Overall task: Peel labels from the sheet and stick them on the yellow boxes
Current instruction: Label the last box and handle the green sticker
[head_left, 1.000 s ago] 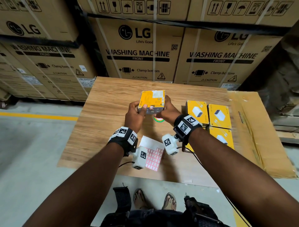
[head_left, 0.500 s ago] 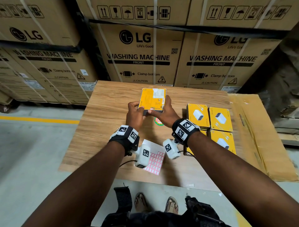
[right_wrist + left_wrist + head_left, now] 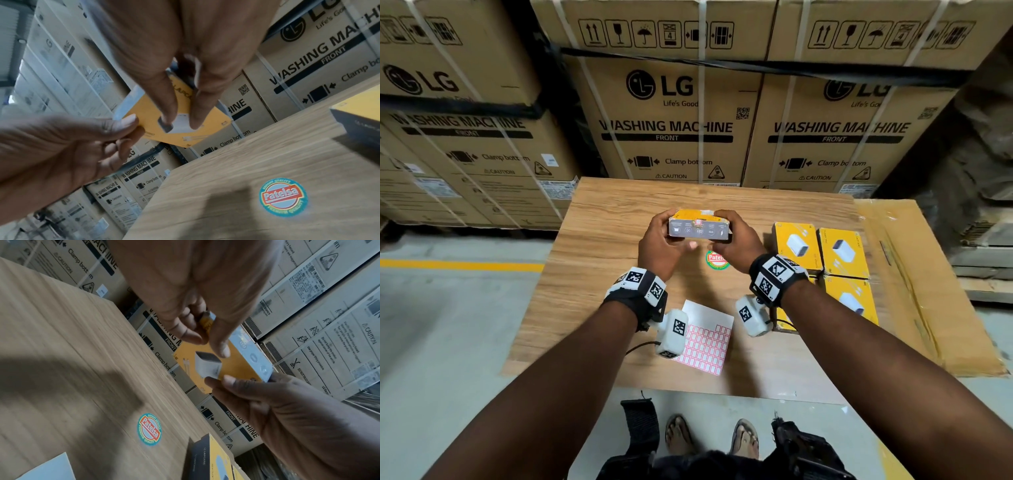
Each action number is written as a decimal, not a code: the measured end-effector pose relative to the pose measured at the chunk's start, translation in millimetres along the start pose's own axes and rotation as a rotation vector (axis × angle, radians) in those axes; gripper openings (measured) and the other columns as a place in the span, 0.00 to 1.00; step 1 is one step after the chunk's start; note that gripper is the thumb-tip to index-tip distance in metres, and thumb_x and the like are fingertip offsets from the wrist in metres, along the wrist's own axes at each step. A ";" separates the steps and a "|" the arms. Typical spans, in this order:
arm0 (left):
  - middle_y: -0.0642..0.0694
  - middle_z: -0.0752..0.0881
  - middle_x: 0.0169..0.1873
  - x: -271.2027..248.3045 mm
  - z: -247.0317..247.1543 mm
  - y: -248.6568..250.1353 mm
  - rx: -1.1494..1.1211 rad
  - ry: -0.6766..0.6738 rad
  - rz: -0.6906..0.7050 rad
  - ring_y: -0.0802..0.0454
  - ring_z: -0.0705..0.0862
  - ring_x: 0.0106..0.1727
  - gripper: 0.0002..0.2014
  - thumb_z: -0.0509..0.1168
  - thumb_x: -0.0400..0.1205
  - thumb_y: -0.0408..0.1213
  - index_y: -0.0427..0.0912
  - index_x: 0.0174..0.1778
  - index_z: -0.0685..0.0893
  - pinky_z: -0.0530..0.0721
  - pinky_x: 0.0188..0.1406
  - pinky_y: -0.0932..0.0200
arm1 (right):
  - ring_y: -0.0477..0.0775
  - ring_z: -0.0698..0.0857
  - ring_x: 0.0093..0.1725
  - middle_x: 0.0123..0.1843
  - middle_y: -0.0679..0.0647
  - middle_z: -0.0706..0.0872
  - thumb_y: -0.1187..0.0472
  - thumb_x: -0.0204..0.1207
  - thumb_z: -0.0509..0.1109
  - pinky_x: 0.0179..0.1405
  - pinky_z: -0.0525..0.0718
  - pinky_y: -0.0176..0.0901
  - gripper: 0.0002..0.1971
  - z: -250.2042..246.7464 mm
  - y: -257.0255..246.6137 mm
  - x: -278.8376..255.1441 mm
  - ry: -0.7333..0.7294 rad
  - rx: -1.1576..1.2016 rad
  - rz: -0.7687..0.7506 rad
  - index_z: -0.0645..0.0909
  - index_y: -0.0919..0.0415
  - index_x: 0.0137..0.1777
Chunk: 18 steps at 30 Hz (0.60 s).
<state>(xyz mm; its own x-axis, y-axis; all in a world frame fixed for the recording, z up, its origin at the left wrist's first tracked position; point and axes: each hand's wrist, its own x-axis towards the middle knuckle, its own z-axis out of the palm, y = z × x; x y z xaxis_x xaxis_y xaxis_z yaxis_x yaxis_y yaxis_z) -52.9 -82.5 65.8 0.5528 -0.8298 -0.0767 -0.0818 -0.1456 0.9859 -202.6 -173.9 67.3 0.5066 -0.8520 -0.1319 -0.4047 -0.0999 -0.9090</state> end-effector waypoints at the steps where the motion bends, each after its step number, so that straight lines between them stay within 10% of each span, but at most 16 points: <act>1: 0.45 0.88 0.59 1.3 -0.1 -1.3 -0.008 0.018 0.009 0.56 0.87 0.56 0.34 0.78 0.68 0.20 0.44 0.69 0.77 0.83 0.54 0.70 | 0.54 0.88 0.51 0.52 0.52 0.87 0.73 0.68 0.77 0.58 0.86 0.49 0.28 0.3 2.7 0.7 0.057 0.009 -0.024 0.77 0.55 0.67; 6: 0.54 0.87 0.59 3.7 -4.9 -2.3 0.174 0.091 0.139 0.58 0.84 0.55 0.27 0.77 0.72 0.29 0.45 0.68 0.82 0.79 0.54 0.75 | 0.59 0.91 0.46 0.48 0.51 0.88 0.70 0.72 0.76 0.46 0.90 0.50 0.18 -1.3 1.2 -2.8 0.100 0.113 0.018 0.79 0.53 0.57; 10: 0.54 0.86 0.64 8.3 -8.4 -13.5 0.244 -0.003 0.173 0.58 0.82 0.65 0.27 0.75 0.76 0.38 0.50 0.72 0.79 0.79 0.68 0.59 | 0.53 0.88 0.39 0.50 0.54 0.87 0.60 0.79 0.73 0.34 0.89 0.44 0.16 0.3 2.8 -9.3 0.081 0.134 0.085 0.77 0.55 0.65; 18: 0.48 0.89 0.56 -4.0 11.0 -42.7 0.213 -0.278 -0.091 0.52 0.88 0.54 0.24 0.70 0.82 0.44 0.50 0.73 0.73 0.82 0.48 0.63 | 0.65 0.90 0.45 0.53 0.67 0.89 0.41 0.79 0.67 0.44 0.91 0.60 0.27 -12.8 23.6 -22.2 0.098 0.110 0.387 0.78 0.65 0.65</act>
<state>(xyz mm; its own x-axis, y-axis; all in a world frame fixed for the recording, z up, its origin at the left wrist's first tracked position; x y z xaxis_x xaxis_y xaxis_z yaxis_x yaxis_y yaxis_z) -60.7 -78.8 22.4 0.3218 -0.9186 -0.2294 -0.2292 -0.3106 0.9225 -233.1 -163.9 53.8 0.2557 -0.8613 -0.4392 -0.4648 0.2888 -0.8370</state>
